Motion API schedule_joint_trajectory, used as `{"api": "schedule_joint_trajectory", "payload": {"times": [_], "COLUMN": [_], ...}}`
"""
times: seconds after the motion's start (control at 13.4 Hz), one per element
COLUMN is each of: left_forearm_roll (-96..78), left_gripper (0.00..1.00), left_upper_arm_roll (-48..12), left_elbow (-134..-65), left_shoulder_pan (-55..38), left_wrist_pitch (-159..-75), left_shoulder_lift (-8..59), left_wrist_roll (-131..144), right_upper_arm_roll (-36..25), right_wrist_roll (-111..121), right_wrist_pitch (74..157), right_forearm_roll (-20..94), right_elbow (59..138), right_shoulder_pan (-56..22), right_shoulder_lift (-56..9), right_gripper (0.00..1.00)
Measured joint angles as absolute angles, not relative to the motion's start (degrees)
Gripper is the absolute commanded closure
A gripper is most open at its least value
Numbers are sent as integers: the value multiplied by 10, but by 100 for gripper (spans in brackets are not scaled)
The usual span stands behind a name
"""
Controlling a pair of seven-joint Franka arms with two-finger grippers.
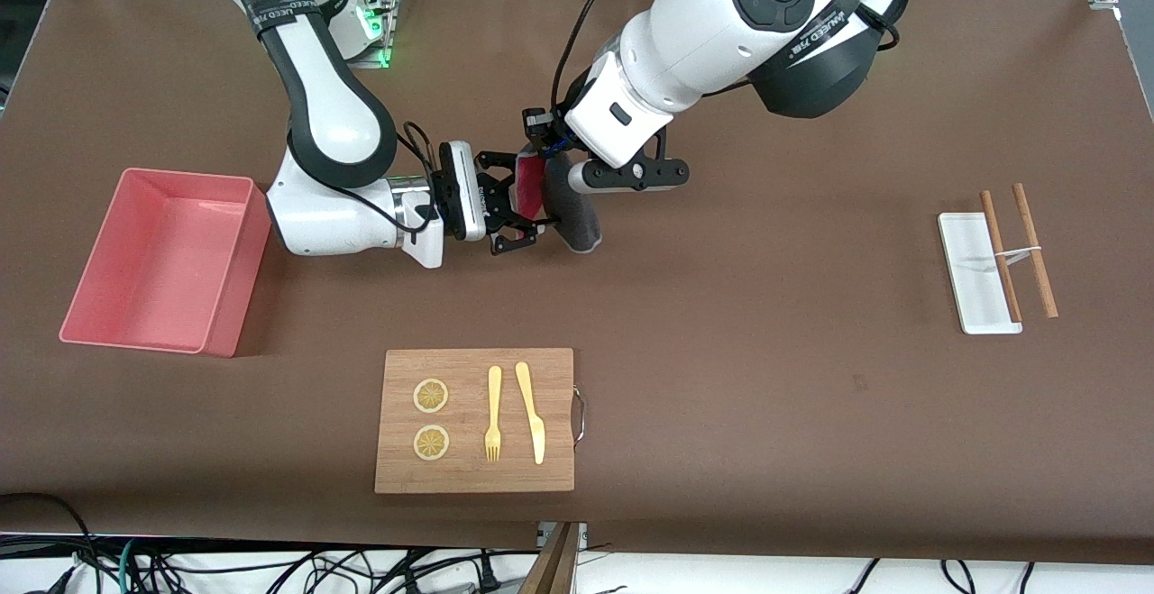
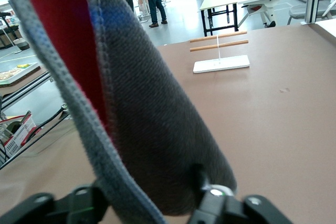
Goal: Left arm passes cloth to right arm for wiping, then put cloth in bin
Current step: 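Close the right gripper on the cloth and open the left gripper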
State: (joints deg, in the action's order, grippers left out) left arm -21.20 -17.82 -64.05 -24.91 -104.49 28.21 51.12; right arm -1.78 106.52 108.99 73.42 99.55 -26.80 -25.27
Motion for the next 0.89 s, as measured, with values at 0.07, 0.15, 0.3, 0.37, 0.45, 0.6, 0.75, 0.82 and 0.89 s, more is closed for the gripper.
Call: {"api": "schedule_joint_trajectory", "payload": {"times": [0.07,0.15,0.3,0.37,0.45,0.6,0.75,0.82,0.89], "left_forearm_roll": [-212,-212,-212,-212,-212,-212,-212,-212,-212], "left_gripper": [100,100,100,100,100,87,0,0,0], "left_upper_arm_roll": [-178,-178,-177,-177,-177,-176,-176,-175,-173], "left_elbow": [-640,-640,-640,-640,-640,-640,-640,-640,-640], "left_shoulder_pan": [-249,-249,-249,-249,-248,-248,-248,-247,-245], "left_wrist_pitch": [-1045,-1045,-1045,-1045,-1045,-1045,-1045,-1045,-1045], "left_shoulder_lift": [282,282,282,282,282,282,282,282,282], "left_wrist_roll": [511,511,511,511,511,511,511,511,511], "right_upper_arm_roll": [-18,-18,-19,-20,-21,-29,-45,-54,-61], "right_wrist_roll": [1074,1090,1120,1124,1124,1124,1121,1120,1118], "right_wrist_pitch": [1093,1094,1094,1094,1094,1093,1079,1068,1060], "right_forearm_roll": [736,740,749,751,751,751,751,750,747], "right_elbow": [997,999,1001,1002,1002,1002,1002,1002,1001], "right_shoulder_pan": [-268,-268,-268,-268,-268,-268,-268,-267,-267], "right_shoulder_lift": [-253,-253,-253,-253,-253,-252,-250,-249,-248], "right_gripper": [100,100,100,100,100,100,100,100,100]}}
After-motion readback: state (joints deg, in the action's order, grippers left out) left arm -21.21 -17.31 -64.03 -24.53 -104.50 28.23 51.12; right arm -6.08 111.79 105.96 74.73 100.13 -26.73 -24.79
